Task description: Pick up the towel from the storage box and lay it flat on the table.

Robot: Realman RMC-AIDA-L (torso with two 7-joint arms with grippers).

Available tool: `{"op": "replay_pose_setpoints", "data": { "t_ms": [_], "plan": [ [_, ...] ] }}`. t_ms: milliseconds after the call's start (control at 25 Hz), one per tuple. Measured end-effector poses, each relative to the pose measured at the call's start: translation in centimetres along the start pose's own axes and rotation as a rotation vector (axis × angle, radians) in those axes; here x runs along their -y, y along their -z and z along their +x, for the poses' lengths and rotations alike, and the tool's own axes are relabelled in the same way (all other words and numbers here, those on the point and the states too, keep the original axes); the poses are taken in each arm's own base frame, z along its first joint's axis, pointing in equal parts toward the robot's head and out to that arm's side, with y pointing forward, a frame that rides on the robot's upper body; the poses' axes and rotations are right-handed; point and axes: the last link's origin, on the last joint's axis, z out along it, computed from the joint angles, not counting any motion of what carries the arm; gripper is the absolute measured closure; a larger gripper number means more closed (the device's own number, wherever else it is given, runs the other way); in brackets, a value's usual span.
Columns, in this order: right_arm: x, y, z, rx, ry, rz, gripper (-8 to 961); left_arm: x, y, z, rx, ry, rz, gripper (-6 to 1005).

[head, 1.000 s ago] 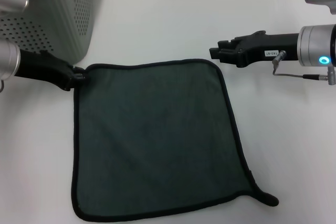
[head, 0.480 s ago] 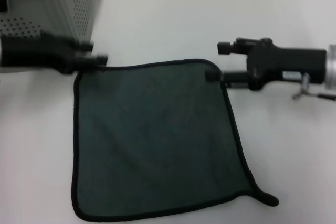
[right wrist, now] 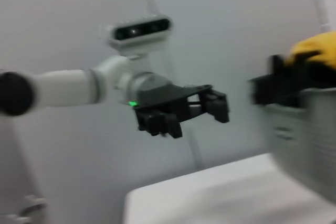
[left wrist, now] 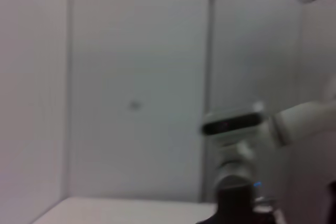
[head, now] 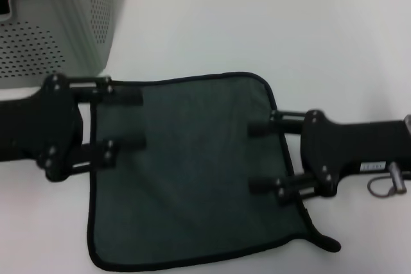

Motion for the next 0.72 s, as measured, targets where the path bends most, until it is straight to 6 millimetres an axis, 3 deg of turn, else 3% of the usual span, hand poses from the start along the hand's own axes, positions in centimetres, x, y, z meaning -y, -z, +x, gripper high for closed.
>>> {"op": "replay_pose_setpoints", "data": {
  "t_ms": [240,720],
  "plan": [
    [-0.6,-1.7,-0.8,0.044,0.062,-0.076,77,-0.1,0.6,-1.7,-0.087,0.156,-0.055,483],
    [0.0,-2.7,-2.1,0.080,0.107,-0.093,77,0.1,0.9,-1.6,-0.123,0.105,-0.007,483]
  ]
}}
